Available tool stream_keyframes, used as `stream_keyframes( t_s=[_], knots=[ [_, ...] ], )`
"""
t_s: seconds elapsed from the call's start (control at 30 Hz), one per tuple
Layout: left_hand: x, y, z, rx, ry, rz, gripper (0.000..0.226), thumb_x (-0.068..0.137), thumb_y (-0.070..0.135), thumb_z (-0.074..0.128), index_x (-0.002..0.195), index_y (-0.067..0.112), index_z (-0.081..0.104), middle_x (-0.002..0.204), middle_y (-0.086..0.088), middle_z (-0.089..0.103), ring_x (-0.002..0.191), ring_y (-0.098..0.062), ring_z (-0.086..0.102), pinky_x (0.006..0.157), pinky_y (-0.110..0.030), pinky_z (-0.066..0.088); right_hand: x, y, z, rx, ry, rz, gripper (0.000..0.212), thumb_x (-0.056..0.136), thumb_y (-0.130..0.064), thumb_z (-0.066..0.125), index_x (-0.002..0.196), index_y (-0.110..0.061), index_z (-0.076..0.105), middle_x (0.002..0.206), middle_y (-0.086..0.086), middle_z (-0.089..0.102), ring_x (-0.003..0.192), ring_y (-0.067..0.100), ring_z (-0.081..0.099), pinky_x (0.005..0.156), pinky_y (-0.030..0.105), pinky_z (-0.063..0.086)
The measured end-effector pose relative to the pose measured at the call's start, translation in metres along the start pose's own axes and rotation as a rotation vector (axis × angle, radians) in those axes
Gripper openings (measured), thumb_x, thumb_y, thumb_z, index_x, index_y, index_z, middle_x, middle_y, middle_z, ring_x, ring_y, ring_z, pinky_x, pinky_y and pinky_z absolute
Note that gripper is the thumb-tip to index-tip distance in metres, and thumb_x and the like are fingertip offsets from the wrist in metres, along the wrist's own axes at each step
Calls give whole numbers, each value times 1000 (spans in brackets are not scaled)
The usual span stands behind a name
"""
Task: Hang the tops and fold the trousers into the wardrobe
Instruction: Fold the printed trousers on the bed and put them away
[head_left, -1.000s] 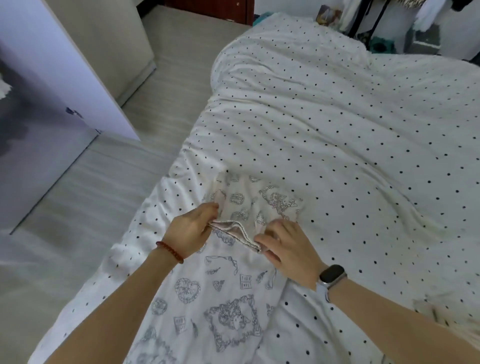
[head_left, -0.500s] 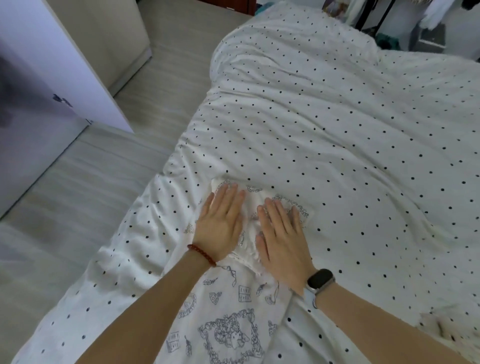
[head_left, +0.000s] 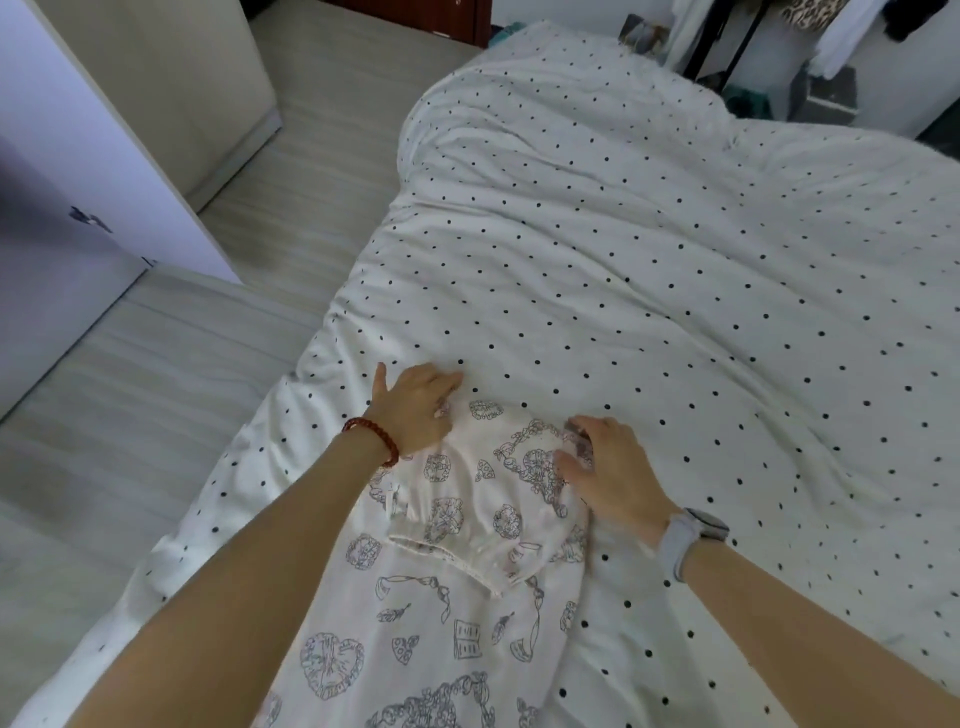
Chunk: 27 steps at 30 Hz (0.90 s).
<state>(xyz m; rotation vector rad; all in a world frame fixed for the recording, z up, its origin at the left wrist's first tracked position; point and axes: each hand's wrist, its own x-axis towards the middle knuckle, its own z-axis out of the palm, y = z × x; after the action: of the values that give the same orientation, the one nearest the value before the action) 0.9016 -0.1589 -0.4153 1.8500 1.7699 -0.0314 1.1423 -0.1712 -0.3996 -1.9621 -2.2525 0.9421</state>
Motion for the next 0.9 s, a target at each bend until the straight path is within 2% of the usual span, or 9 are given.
stream_keyframes(
  t_s=[0.1,0.17,0.23,0.3,0.4,0.63,0.7,0.77,0.9],
  knots=[
    [11,3,-18,163,-123,26,48,85,28,56,132,24,47,129,-2,47,128,-22,36,113,-45,15,9,-6,-11,147,-160,150,31,80,-29,65,105,-12,59,100,4,64,96,20,58,84,32,47],
    [11,6,-23,260,-153,59,36,85,32,56,119,20,56,117,-3,51,115,-23,46,99,-37,30,7,-7,-15,167,-210,144,16,79,-22,65,86,-9,58,80,2,60,75,16,56,65,27,41],
    [8,8,-27,309,-127,78,23,84,33,57,100,17,61,104,-1,52,103,-21,50,87,-33,31,3,-6,-20,182,-205,116,16,82,-17,62,75,-10,50,69,1,51,64,15,48,56,27,33],
    [6,10,-34,282,-83,63,12,84,31,58,85,19,57,86,5,52,93,-19,51,87,-33,28,2,-7,-31,181,-176,98,14,84,-16,60,76,-11,50,69,1,52,62,15,48,57,27,33],
    [10,17,-55,238,34,73,14,85,26,57,77,22,47,65,11,46,88,-19,55,89,-32,26,9,-13,-59,200,-107,67,15,87,-14,58,74,-14,50,68,-4,52,61,9,48,53,21,33],
    [37,51,-101,217,288,78,9,86,28,56,82,24,50,82,1,55,97,-19,51,91,-31,25,40,-19,-121,201,115,11,16,87,-9,58,74,-11,50,75,4,55,73,19,50,52,21,32],
    [44,60,-100,185,331,63,5,87,26,56,87,21,55,85,0,59,97,-20,52,90,-32,25,45,-16,-125,188,170,22,5,88,-9,58,83,-10,56,84,7,59,79,23,54,60,26,38],
    [46,64,-93,167,343,62,6,87,23,55,90,18,58,88,-2,62,97,-21,53,90,-32,26,43,-13,-119,139,218,32,5,88,-11,56,90,-7,58,87,10,60,82,25,55,67,29,40],
    [29,52,-70,74,301,81,9,87,19,57,92,13,61,85,-2,65,91,-21,56,88,-29,27,19,-10,-94,89,185,-30,5,91,-14,53,90,-9,53,79,6,57,74,24,53,61,30,37]
  ],
)
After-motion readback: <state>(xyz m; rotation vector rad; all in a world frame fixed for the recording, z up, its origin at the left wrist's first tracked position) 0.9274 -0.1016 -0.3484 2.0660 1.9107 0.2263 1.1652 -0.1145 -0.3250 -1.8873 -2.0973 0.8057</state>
